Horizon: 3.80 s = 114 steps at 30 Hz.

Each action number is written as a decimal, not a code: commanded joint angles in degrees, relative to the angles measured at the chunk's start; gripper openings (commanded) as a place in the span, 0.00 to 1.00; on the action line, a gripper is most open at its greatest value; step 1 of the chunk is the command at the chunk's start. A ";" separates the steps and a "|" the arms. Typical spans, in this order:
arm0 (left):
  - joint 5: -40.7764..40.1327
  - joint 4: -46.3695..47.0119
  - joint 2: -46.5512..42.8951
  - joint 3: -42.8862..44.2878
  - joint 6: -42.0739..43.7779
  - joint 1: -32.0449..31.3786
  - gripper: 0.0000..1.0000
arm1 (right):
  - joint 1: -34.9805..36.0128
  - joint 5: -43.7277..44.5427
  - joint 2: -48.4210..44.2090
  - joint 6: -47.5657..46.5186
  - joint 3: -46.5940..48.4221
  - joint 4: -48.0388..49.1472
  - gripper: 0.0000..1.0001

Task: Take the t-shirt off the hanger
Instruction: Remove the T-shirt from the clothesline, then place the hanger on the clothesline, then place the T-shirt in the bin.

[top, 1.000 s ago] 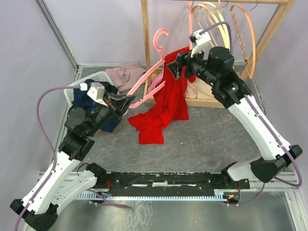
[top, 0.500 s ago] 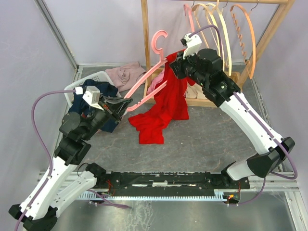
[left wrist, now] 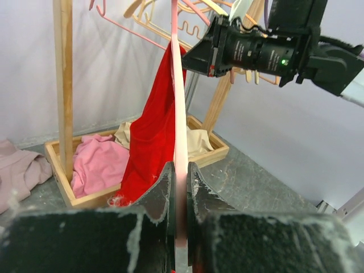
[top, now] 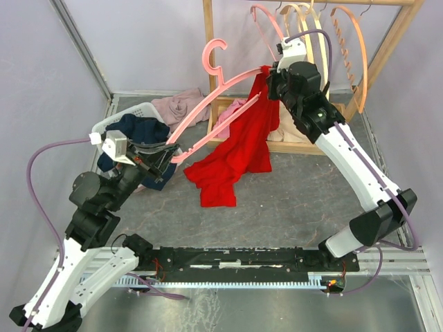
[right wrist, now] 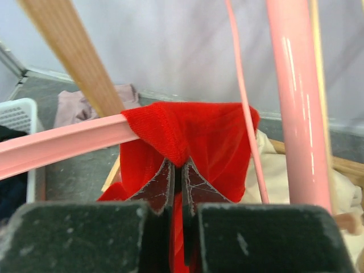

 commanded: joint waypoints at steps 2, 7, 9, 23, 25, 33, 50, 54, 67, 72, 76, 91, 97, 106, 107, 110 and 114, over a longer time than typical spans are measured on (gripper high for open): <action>-5.13 2.43 -1.23 4.78 2.41 0.24 0.03 | -1.83 4.25 0.69 0.13 1.38 4.26 0.01; -7.03 -0.30 -1.20 6.22 3.79 0.24 0.03 | -3.63 4.25 1.08 0.52 1.20 4.58 0.01; -7.85 -0.89 -1.64 6.37 4.22 0.23 0.03 | -4.19 4.03 1.36 0.60 1.27 4.32 0.01; -7.34 7.02 3.70 7.08 4.04 0.23 0.03 | -4.99 -6.50 -4.59 1.12 -6.83 6.65 0.01; -8.33 9.71 5.61 7.02 4.19 0.21 0.03 | -4.84 -8.20 -7.20 1.14 -9.33 7.04 0.01; -11.65 17.98 15.28 10.15 5.53 0.24 0.03 | -3.94 -11.11 -15.78 0.22 -16.03 6.71 0.01; -10.29 18.68 32.55 24.43 7.14 0.18 0.03 | -2.57 -13.41 -22.60 1.13 -18.67 5.50 0.01; -11.82 17.48 34.77 25.43 6.86 0.24 0.03 | -2.47 -13.62 -23.40 1.27 -18.78 5.20 0.01; -14.78 14.33 37.62 26.76 6.91 0.24 0.03 | -2.24 -14.28 -24.48 1.84 -19.04 4.77 0.01; -14.67 11.07 38.35 27.54 6.04 0.17 0.03 | -1.80 -14.38 -24.08 1.93 -18.99 4.58 0.01; -14.34 9.07 37.28 26.12 4.96 0.24 0.49 | -1.26 -14.29 -23.51 1.93 -18.75 4.40 0.01; -7.66 15.28 16.83 7.93 1.92 0.24 0.99 | 2.91 -13.12 -23.37 0.88 -14.82 3.21 0.01; -3.29 18.03 14.84 -2.23 -1.28 0.16 0.99 | 3.57 -15.33 -23.24 1.71 -9.47 4.01 0.01; -2.57 29.11 24.50 -7.84 -1.12 -3.66 0.99 | 3.51 -19.61 -20.25 3.89 1.37 4.76 0.01; -2.80 29.61 25.80 -7.33 -0.13 -4.84 0.99 | 3.50 -19.84 -19.72 4.01 2.45 4.63 0.01; -3.21 32.21 28.74 -6.29 2.59 -8.72 0.99 | 3.53 -20.42 -18.25 4.29 4.86 3.97 0.01; -2.03 37.32 31.18 -7.05 4.04 -13.39 0.99 | 3.54 -19.80 -17.31 3.98 5.90 3.62 0.01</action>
